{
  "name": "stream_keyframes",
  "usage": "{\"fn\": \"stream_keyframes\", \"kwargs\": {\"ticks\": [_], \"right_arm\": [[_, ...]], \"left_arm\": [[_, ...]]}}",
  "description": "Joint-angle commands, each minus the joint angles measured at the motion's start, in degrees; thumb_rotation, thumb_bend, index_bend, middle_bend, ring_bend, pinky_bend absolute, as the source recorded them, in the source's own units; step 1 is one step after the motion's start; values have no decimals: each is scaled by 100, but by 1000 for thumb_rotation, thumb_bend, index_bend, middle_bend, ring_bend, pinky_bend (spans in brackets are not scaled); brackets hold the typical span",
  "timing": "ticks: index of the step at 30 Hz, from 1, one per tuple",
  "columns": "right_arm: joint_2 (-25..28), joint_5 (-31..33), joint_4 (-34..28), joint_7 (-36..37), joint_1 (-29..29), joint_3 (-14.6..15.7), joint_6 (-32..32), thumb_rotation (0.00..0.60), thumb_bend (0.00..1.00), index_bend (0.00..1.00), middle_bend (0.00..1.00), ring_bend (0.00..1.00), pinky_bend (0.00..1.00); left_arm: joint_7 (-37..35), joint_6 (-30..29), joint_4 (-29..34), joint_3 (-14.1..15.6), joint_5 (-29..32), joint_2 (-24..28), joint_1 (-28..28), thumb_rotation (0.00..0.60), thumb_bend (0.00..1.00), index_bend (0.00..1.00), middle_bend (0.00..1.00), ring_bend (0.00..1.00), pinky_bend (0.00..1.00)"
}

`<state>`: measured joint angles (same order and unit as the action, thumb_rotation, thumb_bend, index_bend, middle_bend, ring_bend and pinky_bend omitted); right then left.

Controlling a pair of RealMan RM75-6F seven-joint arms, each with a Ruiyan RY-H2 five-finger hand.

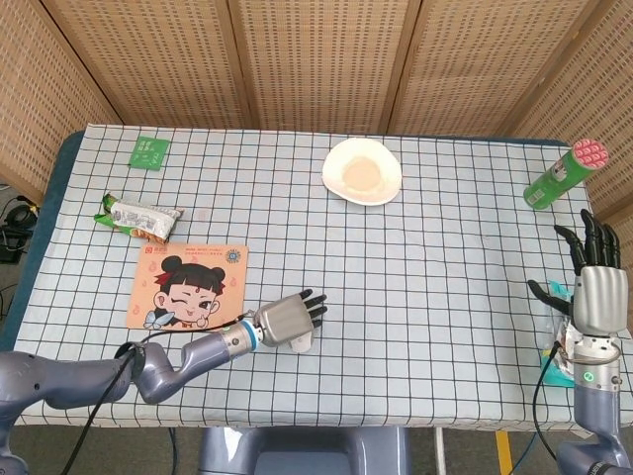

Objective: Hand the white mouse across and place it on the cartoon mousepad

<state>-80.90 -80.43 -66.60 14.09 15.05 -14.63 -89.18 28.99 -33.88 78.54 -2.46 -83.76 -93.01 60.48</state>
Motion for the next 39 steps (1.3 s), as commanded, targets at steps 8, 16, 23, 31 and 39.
{"fn": "stream_keyframes", "kwargs": {"ticks": [8, 16, 23, 31, 39], "right_arm": [[-16, -34, 33, 23, -10, -11, -40, 600, 119, 234, 67, 0, 48], [-39, -44, 71, -16, -5, -12, -33, 600, 119, 234, 67, 0, 48], [-60, -58, 103, -70, -3, -12, -49, 600, 119, 234, 67, 0, 48], [-64, -62, 122, -117, -10, -38, -103, 600, 119, 234, 67, 0, 48], [-84, -103, 114, -180, -9, -7, -109, 600, 119, 234, 67, 0, 47]], "left_arm": [[30, -292, 156, 198, -63, 294, -148, 600, 446, 336, 131, 18, 156], [-405, -860, 279, 516, -658, 964, -355, 600, 446, 379, 167, 53, 191], [-1112, -1652, 7, 1006, -1412, 1680, -686, 600, 446, 425, 205, 101, 225], [-2138, -2689, -1083, 1644, -2367, 1790, -1077, 600, 445, 428, 209, 104, 230], [-2552, -3054, -2057, 1997, -2783, 1595, -1346, 600, 445, 429, 209, 104, 230]]}}
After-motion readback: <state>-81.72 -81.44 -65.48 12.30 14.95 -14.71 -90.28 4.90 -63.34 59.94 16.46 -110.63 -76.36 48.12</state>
